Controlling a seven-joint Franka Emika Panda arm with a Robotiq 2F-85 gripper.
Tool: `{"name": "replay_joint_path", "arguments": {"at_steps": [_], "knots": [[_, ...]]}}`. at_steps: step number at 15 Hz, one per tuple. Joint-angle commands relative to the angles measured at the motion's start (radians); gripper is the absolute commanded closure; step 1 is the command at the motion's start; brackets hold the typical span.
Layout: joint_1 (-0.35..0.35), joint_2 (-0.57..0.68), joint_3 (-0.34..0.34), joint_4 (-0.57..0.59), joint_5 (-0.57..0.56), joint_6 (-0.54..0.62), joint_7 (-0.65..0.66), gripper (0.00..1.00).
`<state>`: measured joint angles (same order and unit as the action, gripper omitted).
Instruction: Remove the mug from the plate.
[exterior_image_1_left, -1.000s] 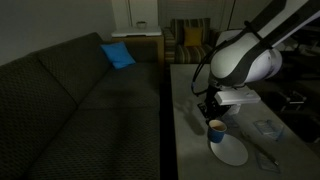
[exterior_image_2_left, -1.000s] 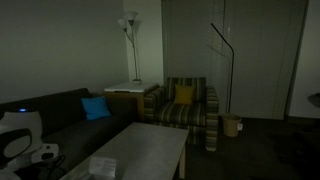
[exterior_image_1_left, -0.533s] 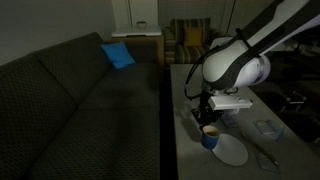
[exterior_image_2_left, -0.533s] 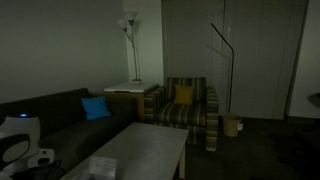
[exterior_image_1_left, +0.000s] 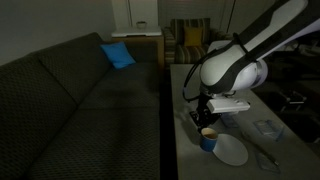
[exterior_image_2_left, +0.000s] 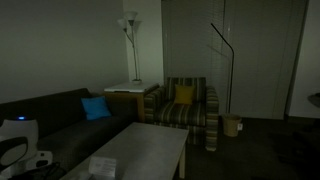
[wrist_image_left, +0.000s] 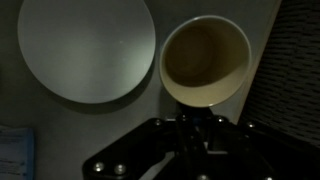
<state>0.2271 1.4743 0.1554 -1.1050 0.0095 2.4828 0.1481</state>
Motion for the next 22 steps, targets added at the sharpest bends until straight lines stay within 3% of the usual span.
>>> {"name": "replay_joint_path", "arguments": {"at_steps": [1,14,22], "knots": [[-0.01,0.0,0.013,-0.026,0.035,0.056,-0.058,0.97],[-0.01,0.003,-0.01,-0.145,0.034,0.341,-0.033,0.97],[-0.008,0.003,-0.007,-0.183,0.031,0.355,-0.027,0.97]]}}
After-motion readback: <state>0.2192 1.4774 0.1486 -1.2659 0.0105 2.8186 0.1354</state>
